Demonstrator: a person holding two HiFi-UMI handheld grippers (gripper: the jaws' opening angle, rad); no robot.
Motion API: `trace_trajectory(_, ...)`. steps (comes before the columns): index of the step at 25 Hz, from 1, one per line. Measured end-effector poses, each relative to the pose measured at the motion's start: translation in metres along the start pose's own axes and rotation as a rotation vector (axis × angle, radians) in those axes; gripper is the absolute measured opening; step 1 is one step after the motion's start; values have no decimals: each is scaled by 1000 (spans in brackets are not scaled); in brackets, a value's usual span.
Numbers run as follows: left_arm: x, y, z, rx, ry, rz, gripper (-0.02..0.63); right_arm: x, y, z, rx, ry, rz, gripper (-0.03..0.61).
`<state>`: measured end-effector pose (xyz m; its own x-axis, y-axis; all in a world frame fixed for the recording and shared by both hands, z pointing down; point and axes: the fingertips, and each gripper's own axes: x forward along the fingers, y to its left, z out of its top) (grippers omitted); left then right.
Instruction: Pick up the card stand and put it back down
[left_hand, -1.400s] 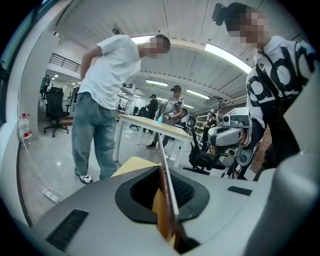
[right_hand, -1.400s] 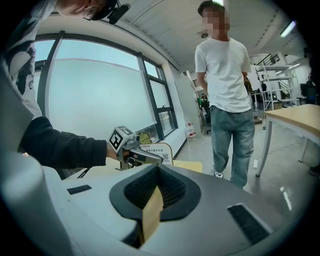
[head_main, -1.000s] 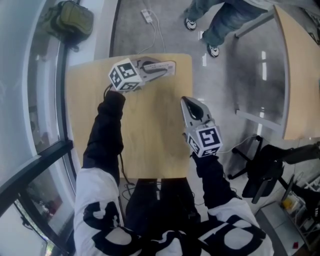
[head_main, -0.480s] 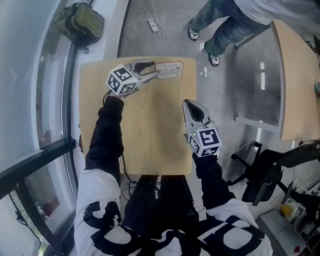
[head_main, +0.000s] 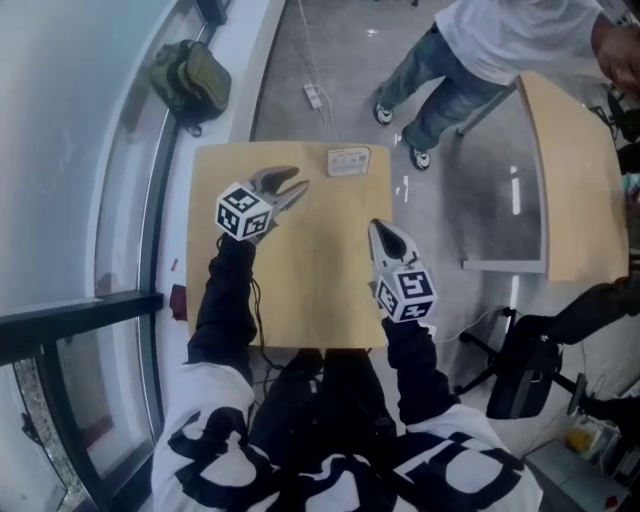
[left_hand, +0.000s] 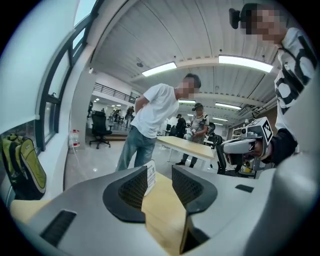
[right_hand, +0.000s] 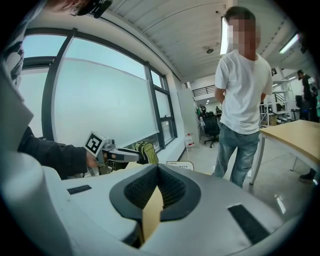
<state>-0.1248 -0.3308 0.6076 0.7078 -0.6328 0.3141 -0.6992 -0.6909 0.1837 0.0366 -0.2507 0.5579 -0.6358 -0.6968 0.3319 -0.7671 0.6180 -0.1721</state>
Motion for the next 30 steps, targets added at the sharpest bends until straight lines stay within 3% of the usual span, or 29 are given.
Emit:
trace_trajectory(6,-49,-48,42,57,-64,98,160,-33,27,26,2,-54,-28,11)
trace_trajectory(12,-86,-93,67,54,-126,160,146,-58,52,42,2,-97,-42,11)
trace_trajectory(21,-132,-156,86,60,-225,224,32,-90,88,67,-25,-175,-66,11)
trace_trajectory(30,-167,-187,104,121,-280,361,11,-107,122,91,-87,-233,-72,10)
